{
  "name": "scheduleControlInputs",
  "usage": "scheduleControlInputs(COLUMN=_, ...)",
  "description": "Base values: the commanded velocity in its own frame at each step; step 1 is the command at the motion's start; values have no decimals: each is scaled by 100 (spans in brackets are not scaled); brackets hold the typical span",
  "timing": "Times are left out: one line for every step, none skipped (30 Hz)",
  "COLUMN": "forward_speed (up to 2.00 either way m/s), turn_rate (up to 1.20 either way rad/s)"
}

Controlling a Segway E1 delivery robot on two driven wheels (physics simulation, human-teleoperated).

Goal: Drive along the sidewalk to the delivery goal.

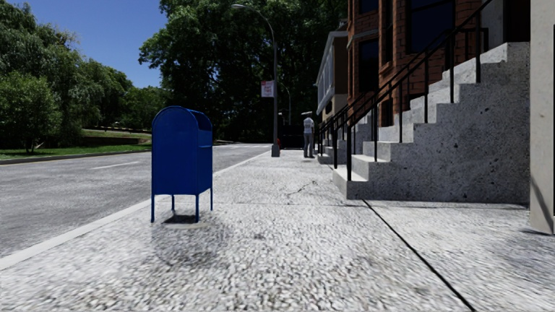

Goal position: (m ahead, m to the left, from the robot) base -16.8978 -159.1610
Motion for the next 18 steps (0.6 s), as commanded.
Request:
scheduleControlInputs(forward_speed=200, turn_rate=-70)
scheduleControlInputs(forward_speed=200, turn_rate=-71)
scheduleControlInputs(forward_speed=200, turn_rate=0)
scheduleControlInputs(forward_speed=200, turn_rate=0)
scheduleControlInputs(forward_speed=200, turn_rate=0)
scheduleControlInputs(forward_speed=200, turn_rate=0)
scheduleControlInputs(forward_speed=200, turn_rate=0)
scheduleControlInputs(forward_speed=200, turn_rate=0)
scheduleControlInputs(forward_speed=200, turn_rate=0)
scheduleControlInputs(forward_speed=200, turn_rate=0)
scheduleControlInputs(forward_speed=200, turn_rate=0)
scheduleControlInputs(forward_speed=200, turn_rate=0)
scheduleControlInputs(forward_speed=200, turn_rate=0)
scheduleControlInputs(forward_speed=200, turn_rate=0)
scheduleControlInputs(forward_speed=200, turn_rate=0)
scheduleControlInputs(forward_speed=200, turn_rate=0)
scheduleControlInputs(forward_speed=200, turn_rate=0)
scheduleControlInputs(forward_speed=200, turn_rate=0)
